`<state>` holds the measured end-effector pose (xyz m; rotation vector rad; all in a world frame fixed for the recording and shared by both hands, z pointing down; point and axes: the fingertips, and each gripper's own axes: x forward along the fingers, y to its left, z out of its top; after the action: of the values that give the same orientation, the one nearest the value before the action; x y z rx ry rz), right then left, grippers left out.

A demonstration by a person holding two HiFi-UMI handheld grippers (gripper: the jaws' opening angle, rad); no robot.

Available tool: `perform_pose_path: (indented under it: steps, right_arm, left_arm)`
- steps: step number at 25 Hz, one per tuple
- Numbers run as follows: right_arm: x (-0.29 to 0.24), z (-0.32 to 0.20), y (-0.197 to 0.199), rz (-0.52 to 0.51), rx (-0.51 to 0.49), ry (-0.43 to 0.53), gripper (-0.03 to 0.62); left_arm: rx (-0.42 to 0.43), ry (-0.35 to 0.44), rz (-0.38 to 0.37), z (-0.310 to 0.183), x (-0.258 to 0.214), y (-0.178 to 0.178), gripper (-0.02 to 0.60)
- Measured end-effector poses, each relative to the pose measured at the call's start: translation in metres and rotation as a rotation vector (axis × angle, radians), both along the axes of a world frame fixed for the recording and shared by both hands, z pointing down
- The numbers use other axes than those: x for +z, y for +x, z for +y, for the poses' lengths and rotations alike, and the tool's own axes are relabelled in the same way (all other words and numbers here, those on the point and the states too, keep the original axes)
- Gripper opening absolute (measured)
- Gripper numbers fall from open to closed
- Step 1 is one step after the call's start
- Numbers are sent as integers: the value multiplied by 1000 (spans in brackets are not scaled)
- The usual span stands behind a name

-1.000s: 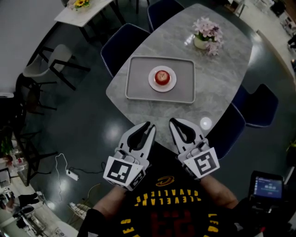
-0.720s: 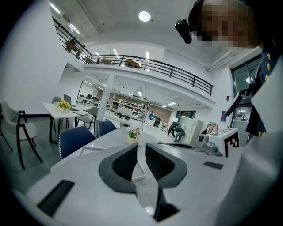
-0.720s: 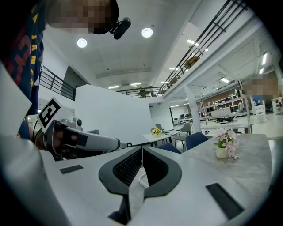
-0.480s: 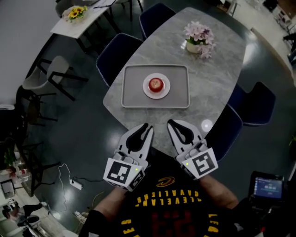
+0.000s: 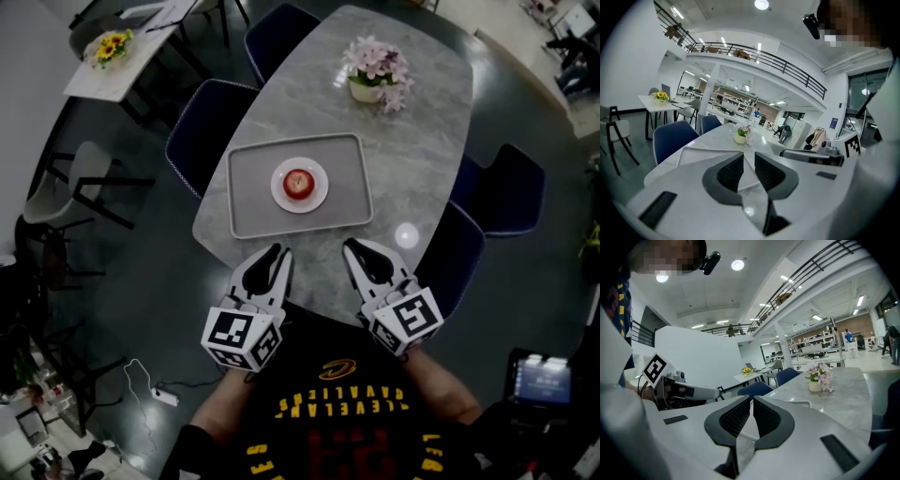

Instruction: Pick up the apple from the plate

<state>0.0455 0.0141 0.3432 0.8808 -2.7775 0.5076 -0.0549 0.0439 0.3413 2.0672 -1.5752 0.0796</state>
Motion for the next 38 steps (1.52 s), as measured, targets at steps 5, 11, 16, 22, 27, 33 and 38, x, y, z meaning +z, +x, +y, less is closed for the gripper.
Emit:
perform_pose_path:
  steps: [5,11,16,22,27,33,38]
  right_arm:
    - [30,-39,-7,-15,82,-127,63]
    - [79,-90,-16,32,175,-250,61]
    - [137,-117,-19,37,255,-409,61]
    - [201,-126,-21,56,343,-592,61]
    - [229,-129,-26,48,399,-700,61]
    - [238,-135,-26,107,448,-754,61]
    - [242,-134,-30,147,452,-802,61]
  left_arm:
    - [44,-83,11,-38,29,-31,101]
    - [108,-266,86,-86,88,-71,101]
    - [130,-410,149,-118,143,-90,101]
    - [177,-540,189,-142,198,-95,101]
    - [204,-629,215,-152,225,-93,101]
    - [202,-693,255,-155,241,-92,101]
    - [231,-721,247,-152,245,-89,101]
